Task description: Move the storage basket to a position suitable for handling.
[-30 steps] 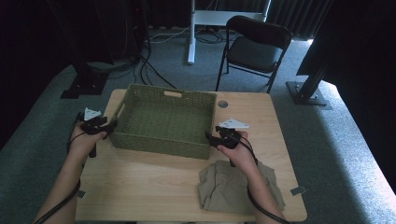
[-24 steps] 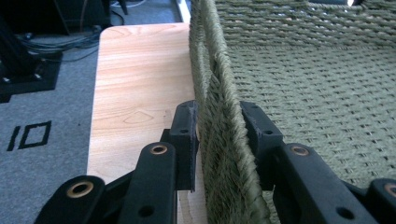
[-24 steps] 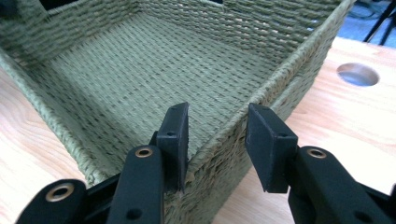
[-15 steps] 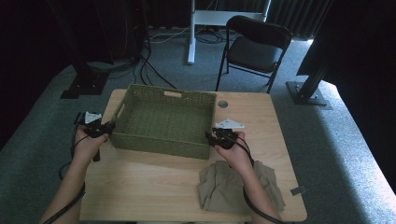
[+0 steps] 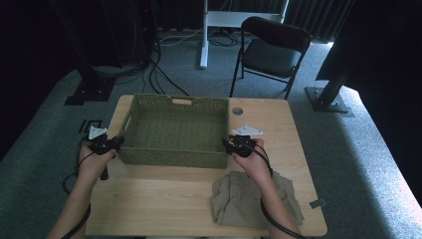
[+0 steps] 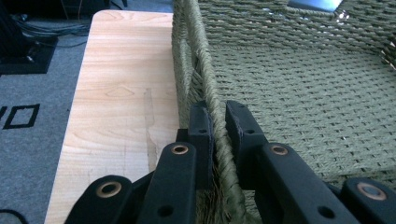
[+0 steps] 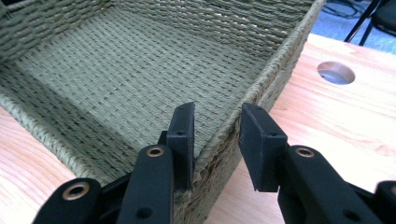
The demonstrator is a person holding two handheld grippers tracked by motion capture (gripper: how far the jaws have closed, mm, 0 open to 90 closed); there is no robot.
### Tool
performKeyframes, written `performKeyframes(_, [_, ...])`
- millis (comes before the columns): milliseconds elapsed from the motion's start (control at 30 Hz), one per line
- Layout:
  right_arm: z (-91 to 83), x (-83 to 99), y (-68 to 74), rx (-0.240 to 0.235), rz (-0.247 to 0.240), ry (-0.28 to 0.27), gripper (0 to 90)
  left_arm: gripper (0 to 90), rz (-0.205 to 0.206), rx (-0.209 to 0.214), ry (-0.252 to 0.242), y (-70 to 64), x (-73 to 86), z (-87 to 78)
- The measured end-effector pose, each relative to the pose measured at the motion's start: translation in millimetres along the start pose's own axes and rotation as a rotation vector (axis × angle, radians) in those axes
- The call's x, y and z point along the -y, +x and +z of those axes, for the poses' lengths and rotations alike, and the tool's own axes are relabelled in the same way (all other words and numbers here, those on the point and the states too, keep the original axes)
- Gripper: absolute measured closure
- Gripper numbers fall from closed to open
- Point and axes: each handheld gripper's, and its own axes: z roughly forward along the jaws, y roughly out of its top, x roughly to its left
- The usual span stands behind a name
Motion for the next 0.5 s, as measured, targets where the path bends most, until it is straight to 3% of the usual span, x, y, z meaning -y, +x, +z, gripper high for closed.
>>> performKeyframes(67, [0.2,-0.2,-0.6,0.002,0.001,0.0,66.7,82.5,0.03,-0.009,0.013,-4.5,1.2,-3.3])
performKeyframes(500, [-3.8,0.7,-10.6,0.025,0.008,0.012,69.5,82.6,0.024,-0.011,0.029,-17.5,1.9,-2.9])
